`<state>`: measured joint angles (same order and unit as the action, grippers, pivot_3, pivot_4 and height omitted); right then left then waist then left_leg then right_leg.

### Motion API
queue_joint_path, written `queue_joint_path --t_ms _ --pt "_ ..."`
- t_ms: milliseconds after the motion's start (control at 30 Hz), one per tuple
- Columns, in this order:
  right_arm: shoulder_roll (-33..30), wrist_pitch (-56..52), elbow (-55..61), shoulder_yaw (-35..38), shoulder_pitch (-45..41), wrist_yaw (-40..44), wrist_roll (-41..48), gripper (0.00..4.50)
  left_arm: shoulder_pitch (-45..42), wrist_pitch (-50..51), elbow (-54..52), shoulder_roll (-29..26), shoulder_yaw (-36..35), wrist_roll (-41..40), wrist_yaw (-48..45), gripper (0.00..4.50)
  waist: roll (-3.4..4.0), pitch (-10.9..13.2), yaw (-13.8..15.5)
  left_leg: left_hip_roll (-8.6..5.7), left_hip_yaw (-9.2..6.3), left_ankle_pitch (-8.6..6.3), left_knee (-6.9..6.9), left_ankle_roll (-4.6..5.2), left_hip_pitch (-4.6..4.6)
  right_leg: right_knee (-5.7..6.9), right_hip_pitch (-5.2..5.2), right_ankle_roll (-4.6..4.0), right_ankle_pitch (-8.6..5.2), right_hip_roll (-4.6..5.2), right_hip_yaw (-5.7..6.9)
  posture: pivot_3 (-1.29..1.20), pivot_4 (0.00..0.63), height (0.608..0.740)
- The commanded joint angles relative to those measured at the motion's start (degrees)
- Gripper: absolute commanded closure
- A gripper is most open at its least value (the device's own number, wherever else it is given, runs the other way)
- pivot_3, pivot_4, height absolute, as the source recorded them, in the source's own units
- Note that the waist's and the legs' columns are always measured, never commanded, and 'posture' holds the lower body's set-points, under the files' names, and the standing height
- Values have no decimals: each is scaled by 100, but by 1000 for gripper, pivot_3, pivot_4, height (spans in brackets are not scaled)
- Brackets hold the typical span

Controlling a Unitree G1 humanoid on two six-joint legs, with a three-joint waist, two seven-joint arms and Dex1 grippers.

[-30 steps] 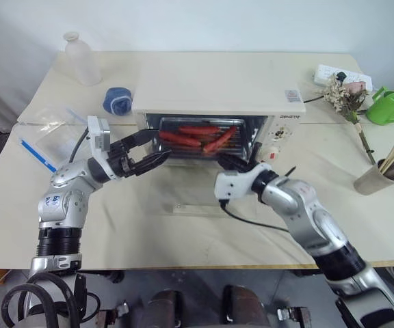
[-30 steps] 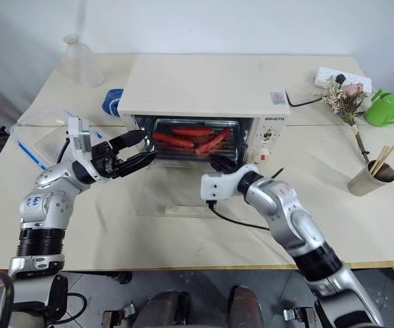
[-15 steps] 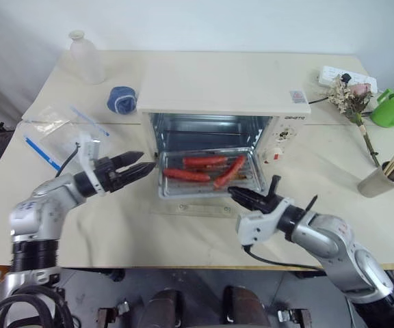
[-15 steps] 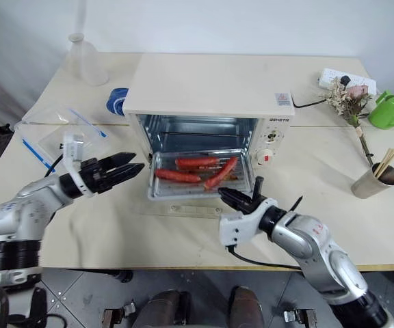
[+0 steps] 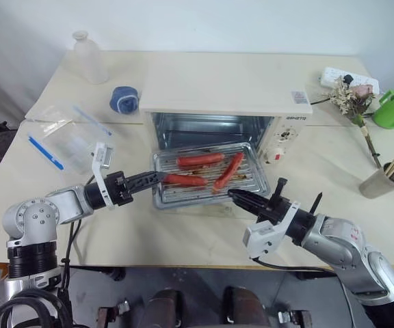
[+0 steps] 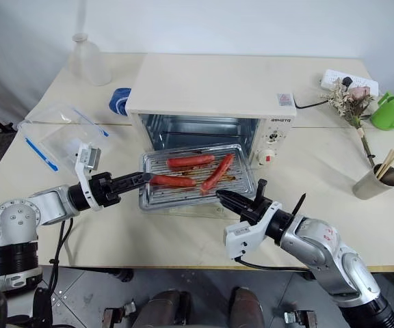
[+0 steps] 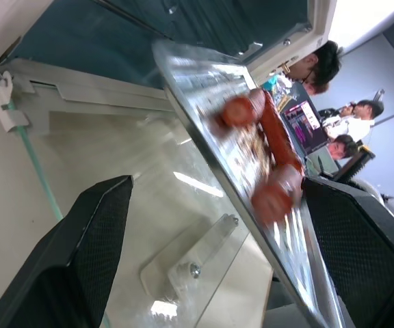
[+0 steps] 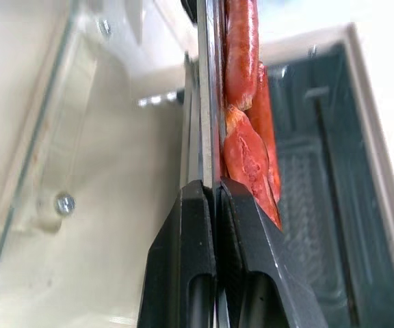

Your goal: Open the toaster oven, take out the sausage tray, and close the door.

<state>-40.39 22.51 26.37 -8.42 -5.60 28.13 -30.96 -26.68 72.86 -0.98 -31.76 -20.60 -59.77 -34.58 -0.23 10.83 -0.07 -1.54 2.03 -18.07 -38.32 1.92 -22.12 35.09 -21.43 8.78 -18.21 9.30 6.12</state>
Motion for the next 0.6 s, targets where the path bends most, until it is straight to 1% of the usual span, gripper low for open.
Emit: queue_joint_path --t_ms 33,133,300,367,467,567,600 --pt "-115 454 -26 121 -1 -133 164 4471 -193 295 103 51 -268 -417 161 312 0 0 1 -1 0 0 0 0 0 1 0 0 0 1 0 0 150 740" --pt "-153 687 -130 127 -20 -146 187 4471 -310 506 231 84 -355 -600 252 312 -1 0 7 -1 -1 0 -1 0 0 0 1 0 0 1 1 0 150 740" --pt "-95 797 -340 212 -116 -216 205 4471 -373 1282 444 -196 -239 -842 117 312 -1 0 -11 -1 -1 0 0 0 0 2 1 0 0 0 0 0 150 740" --pt "-95 840 -397 216 -137 -234 173 4471 -325 1431 459 -244 -222 -853 108 312 -1 0 -17 0 0 0 1 0 1 2 0 0 0 -1 -1 0 150 740" --pt "-81 863 -446 223 -103 -267 152 4500 -269 1495 528 -217 -309 -843 146 877 -1 0 -7 0 -1 0 0 0 2 5 -1 0 0 0 -2 0 150 740" --pt "-95 883 -459 255 -73 -311 157 4500 -218 1496 594 -227 -360 -815 169 1798 -1 0 -5 -1 0 0 0 0 1 3 -1 0 0 0 -3 0 150 740" --pt "-104 902 -459 259 -65 -324 159 4500 -212 1510 645 -219 -381 -808 198 2166 -1 0 -4 0 -1 0 0 0 1 3 -1 0 0 0 -4 0 150 740"
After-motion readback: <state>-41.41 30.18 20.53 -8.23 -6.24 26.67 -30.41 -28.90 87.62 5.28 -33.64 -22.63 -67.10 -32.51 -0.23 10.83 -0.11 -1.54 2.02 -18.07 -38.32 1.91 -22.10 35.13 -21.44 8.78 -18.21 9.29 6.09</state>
